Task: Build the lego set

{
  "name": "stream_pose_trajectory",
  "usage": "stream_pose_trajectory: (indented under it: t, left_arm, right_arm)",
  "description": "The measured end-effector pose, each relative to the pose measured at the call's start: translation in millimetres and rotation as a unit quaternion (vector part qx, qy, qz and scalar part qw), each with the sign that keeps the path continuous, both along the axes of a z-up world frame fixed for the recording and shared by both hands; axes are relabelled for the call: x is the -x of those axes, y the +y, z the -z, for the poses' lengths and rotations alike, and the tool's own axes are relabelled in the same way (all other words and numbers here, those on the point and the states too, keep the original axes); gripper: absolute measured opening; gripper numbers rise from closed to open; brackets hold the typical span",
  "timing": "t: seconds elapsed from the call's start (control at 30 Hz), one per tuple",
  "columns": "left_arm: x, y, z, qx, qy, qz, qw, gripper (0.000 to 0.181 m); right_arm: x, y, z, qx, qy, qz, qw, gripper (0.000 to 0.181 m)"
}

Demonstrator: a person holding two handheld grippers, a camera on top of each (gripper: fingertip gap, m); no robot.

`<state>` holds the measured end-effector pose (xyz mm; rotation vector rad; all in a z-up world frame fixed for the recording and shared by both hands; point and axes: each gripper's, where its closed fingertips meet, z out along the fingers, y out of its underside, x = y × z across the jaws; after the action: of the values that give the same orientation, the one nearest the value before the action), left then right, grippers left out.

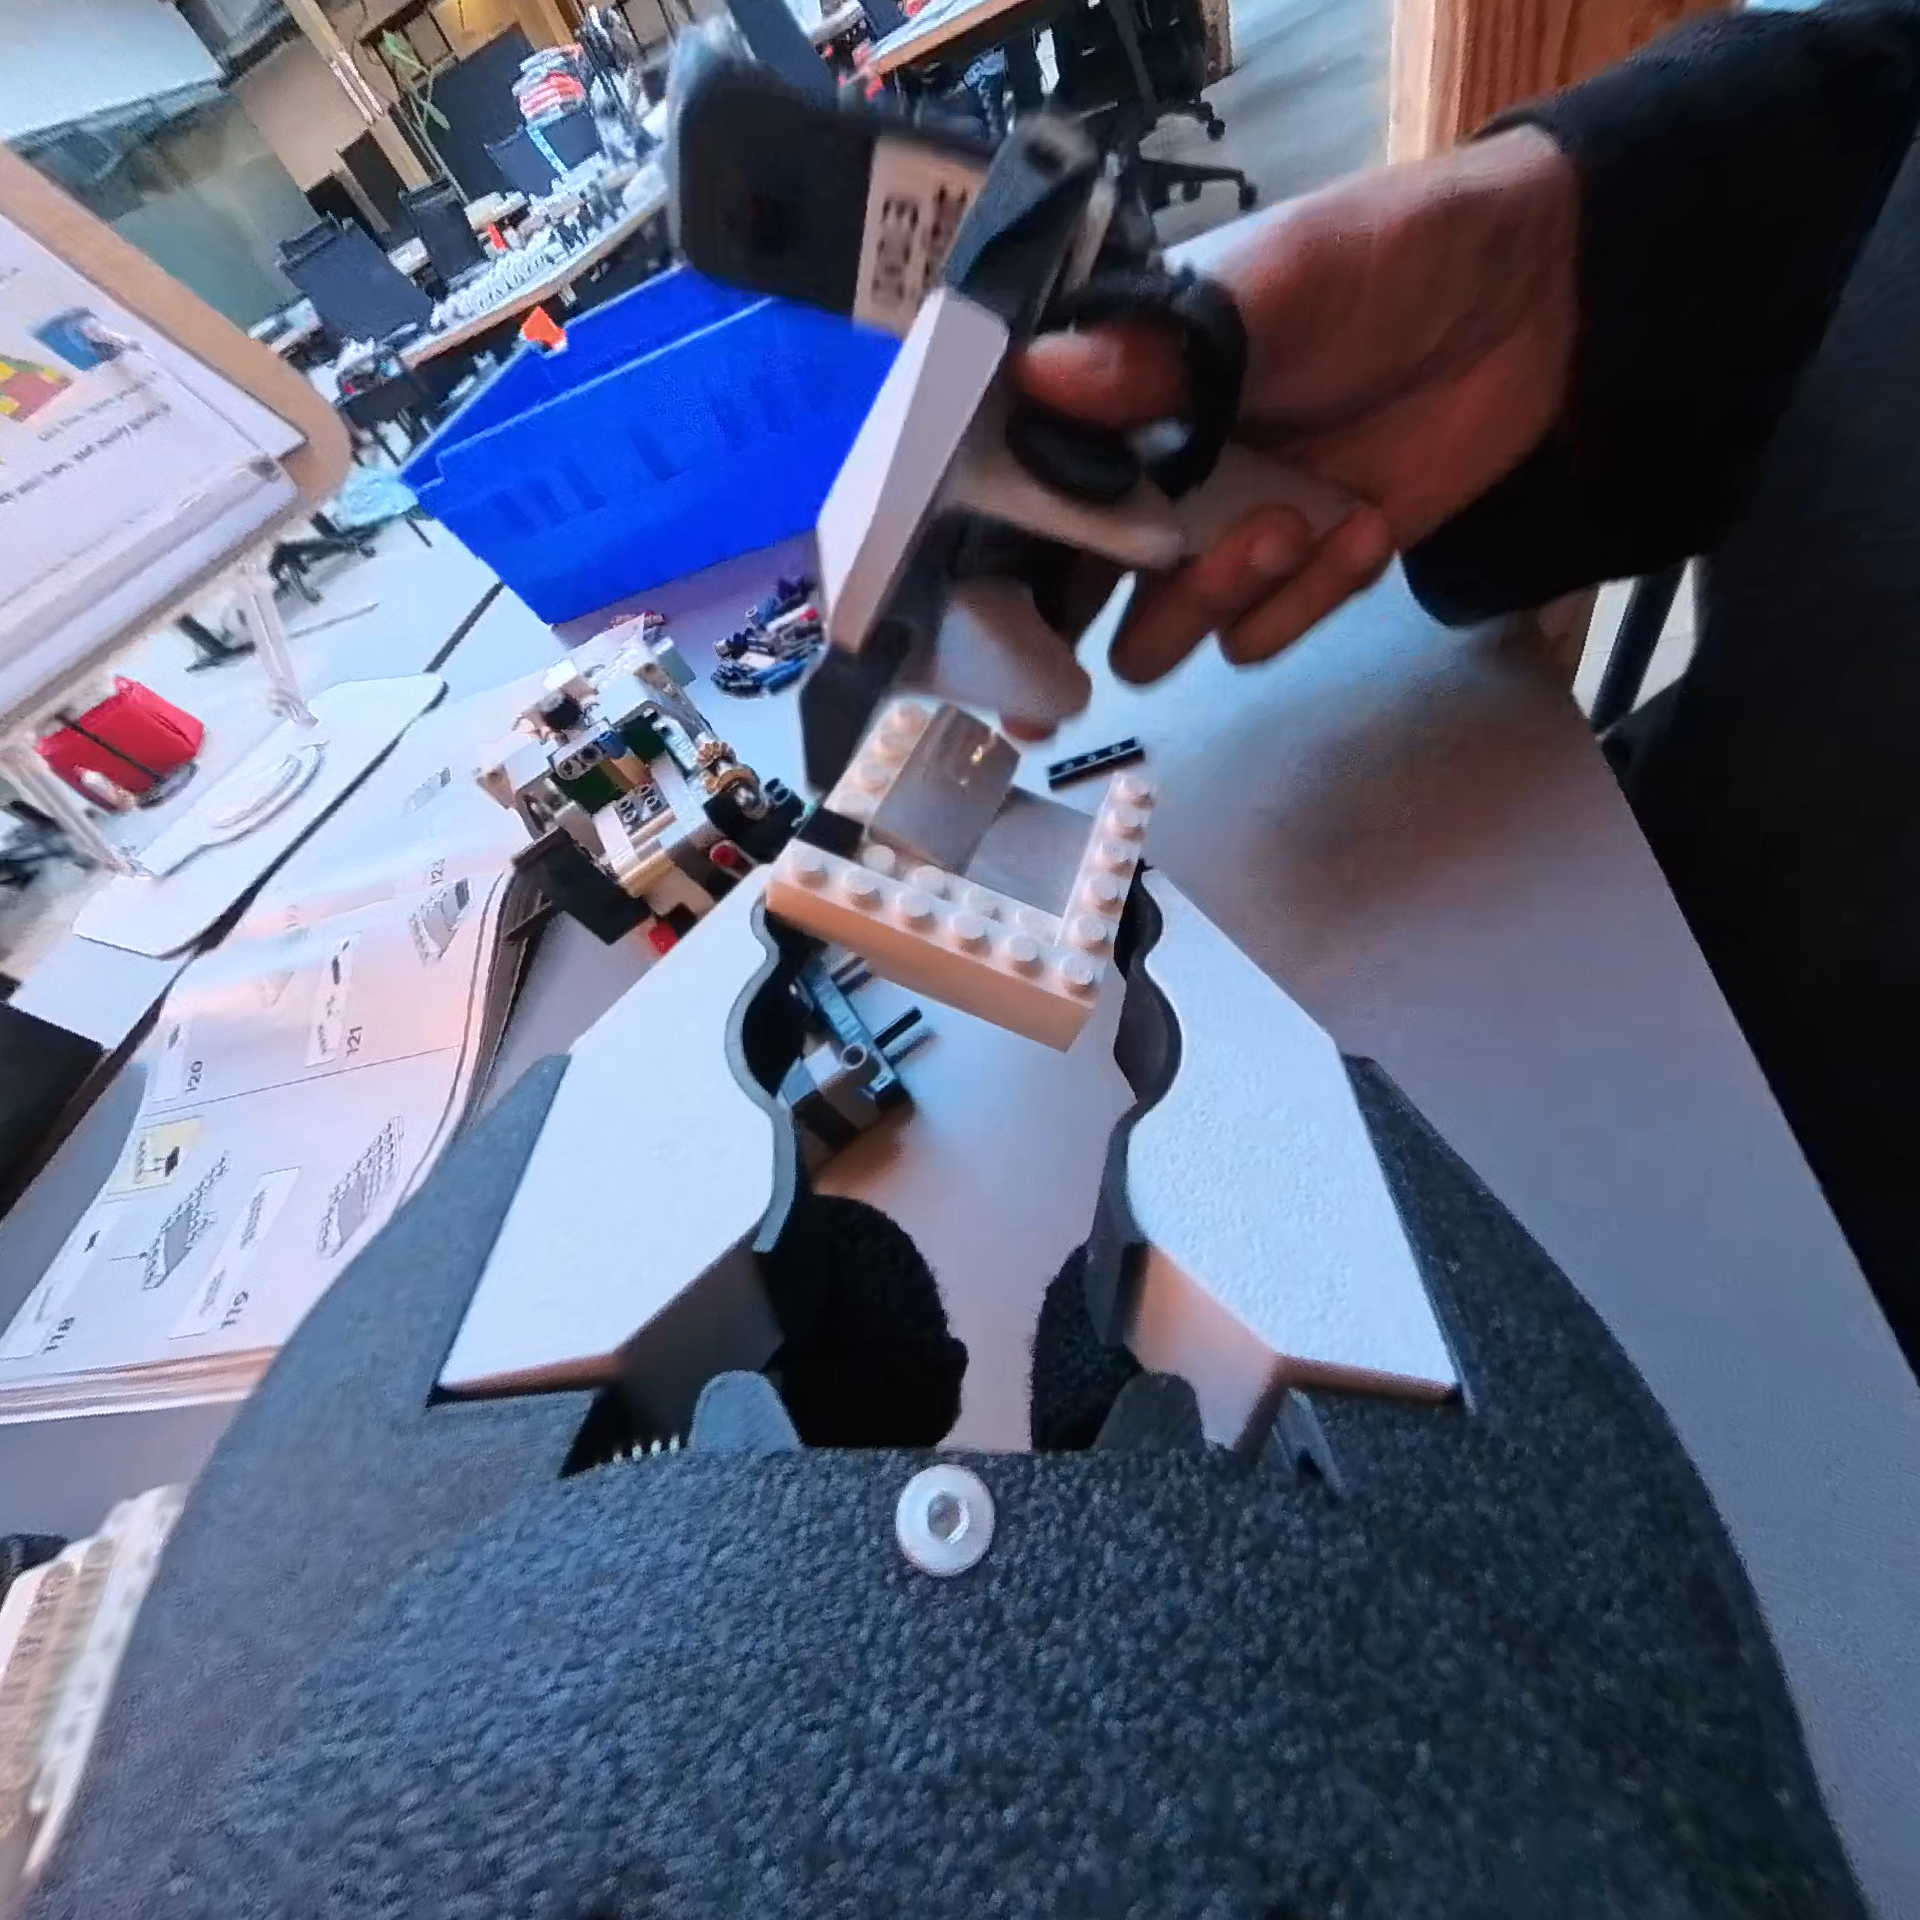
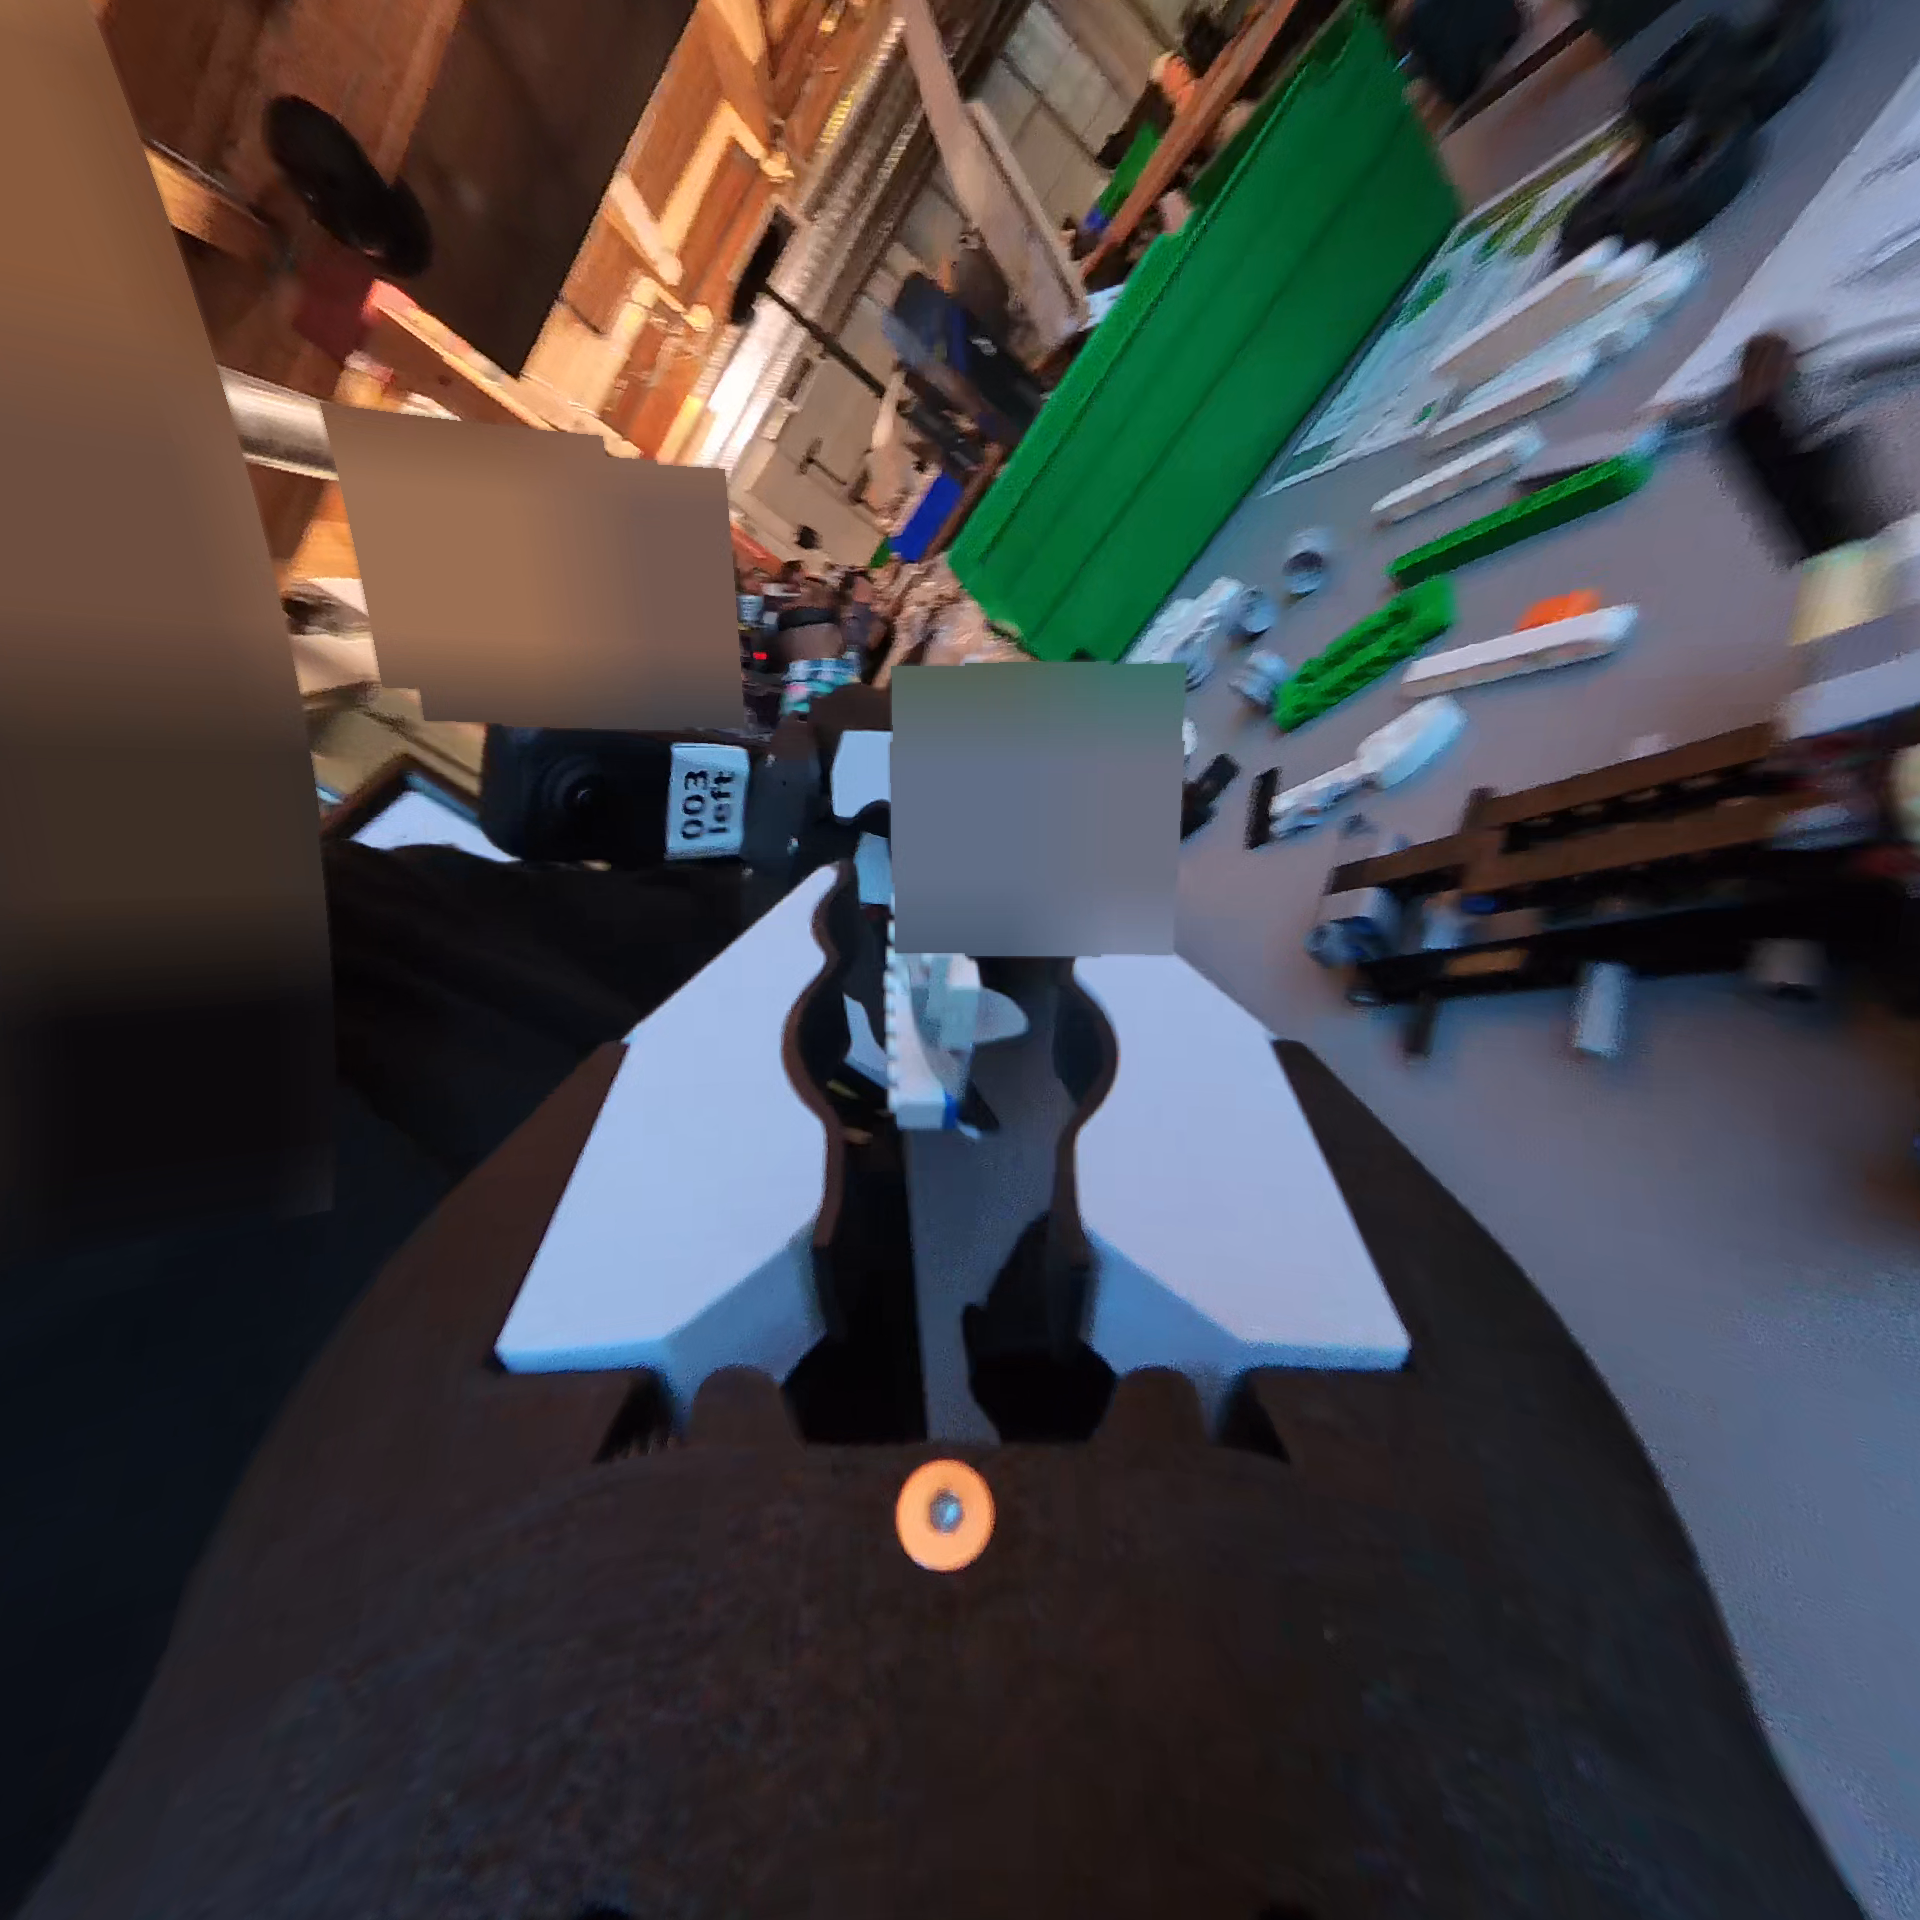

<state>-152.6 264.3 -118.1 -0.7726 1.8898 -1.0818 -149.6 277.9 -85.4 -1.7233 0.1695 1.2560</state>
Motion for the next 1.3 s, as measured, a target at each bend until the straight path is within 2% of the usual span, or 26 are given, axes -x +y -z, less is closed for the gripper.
stream_pose_trajectory:
  t: [0.1, 0.2, 0.27, 0.37, 0.6, 0.73, 0.87, 0.93, 0.97, 1.07, 1.13, 1.23, 1.3]
  left_arm:
    - [-2.1, 9.2, 4.1, 0.026, 0.031, -0.013, 0.999, 0.058]
    - [-4.3, 14.5, 16.7, 0.059, 0.086, -0.018, 0.994, 0.058]
    - [-5.3, 17.9, 24.7, 0.073, 0.115, -0.023, 0.99, 0.059]
    - [-5.6, 18.2, 27.5, 0.087, 0.131, -0.025, 0.987, 0.059]
    - [-3.9, 14.3, 29.3, 0.064, 0.128, -0.024, 0.989, 0.059]
    - [-3.4, 13.6, 30.4, 0.049, 0.123, -0.023, 0.991, 0.059]
    - [-3.4, 14.3, 32.5, 0.05, 0.127, -0.022, 0.99, 0.059]
    - [-2.6, 12.5, 33.9, 0.05, 0.132, -0.018, 0.99, 0.059]
    - [-2.1, 11.7, 35.4, 0.045, 0.135, -0.016, 0.99, 0.059]
    - [-0.9, 9.6, 40.3, 0.031, 0.141, -0.011, 0.989, 0.059]
    - [-0.5, 8.8, 42.6, 0.026, 0.145, -0.01, 0.989, 0.059]
    - [-0.4, 7.8, 41.8, 0.026, 0.143, -0.009, 0.989, 0.059]
    - [0.6, 4.6, 39.6, 0.036, 0.142, -0.002, 0.989, 0.059]
  right_arm:
    - [-44.9, -22.4, 7.6, 0.011, -0.156, 0.056, 0.986, 0.03]
    - [-64.7, -55.6, 44.5, 0.065, -0.349, 0.046, 0.934, 0.03]
    - [-70.6, -70.5, 68.9, 0.116, -0.423, 0.049, 0.897, 0.029]
    - [-77.1, -78.8, 94.5, 0.176, -0.466, 0.075, 0.864, 0.026]
    - [-76.9, -82.9, 103.3, 0.213, -0.484, 0.07, 0.846, 0.019]
    - [-67.5, -79.0, 104.6, 0.195, -0.524, 0.053, 0.828, 0.007]
    - [-60.5, -74.0, 102.4, 0.169, -0.601, 0.034, 0.781, 0.007]
    - [-53.3, -66.7, 92.6, 0.126, -0.641, 0.03, 0.756, 0.006]
    - [-48.0, -61.8, 85.3, 0.102, -0.649, 0.03, 0.753, 0.006]
    - [-26.0, -46.9, 59.7, 0.035, -0.607, 0.017, 0.794, 0.006]
    - [-12.7, -37.9, 42.6, 0.0, -0.545, 0.004, 0.839, 0.006]
    - [16.5, -31.6, 23.0, -0.028, -0.419, -0.064, 0.905, 0.006]
    - [26.3, -22.6, 12.7, -0.039, -0.372, -0.075, 0.924, 0.006]
